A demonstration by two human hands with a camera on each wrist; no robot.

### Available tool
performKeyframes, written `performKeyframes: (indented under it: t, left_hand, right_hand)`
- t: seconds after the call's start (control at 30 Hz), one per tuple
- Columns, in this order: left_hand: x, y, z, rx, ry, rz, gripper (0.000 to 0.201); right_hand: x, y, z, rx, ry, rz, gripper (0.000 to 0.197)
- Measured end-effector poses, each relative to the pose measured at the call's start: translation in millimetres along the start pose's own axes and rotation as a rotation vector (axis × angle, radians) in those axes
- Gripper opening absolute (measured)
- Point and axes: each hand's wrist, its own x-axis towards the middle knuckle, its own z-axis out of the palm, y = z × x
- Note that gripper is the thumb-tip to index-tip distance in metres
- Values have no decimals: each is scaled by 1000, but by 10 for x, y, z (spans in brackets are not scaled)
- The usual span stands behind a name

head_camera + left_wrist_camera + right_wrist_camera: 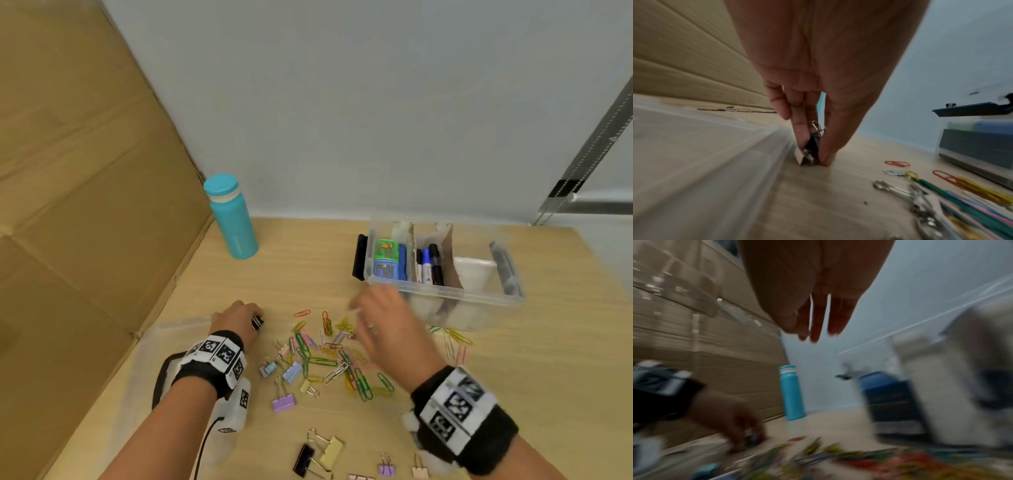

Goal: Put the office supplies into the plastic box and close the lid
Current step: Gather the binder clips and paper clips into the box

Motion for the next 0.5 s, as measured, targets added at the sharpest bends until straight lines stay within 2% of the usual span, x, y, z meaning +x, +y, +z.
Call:
performKeyframes:
  t: [0.07, 0.13, 0.2, 0.3, 0.4, 0.5]
  left_hand:
    - [15, 5, -33, -48, -11, 34, 33]
    - [26, -9, -76, -138, -8, 53, 34]
    - [32, -32, -113, -329, 13, 62, 31]
    - [11, -56, -157, -738, 9, 56, 24]
    - [-40, -78, -206, -1111, -103, -20, 23]
    - [-45, -132, -225, -1232, -144, -100, 18]
  right_hand:
    - [54, -269, 220, 89, -256, -67, 16]
    - [125, -476, 435, 117, -485, -65, 22]
    - [190, -603, 626, 99, -611, -39, 31]
    - [231, -690, 832, 25, -717, 8, 44]
    - [252, -705, 897, -11, -735, 32, 46]
    - [257, -642, 863, 38, -708, 64, 43]
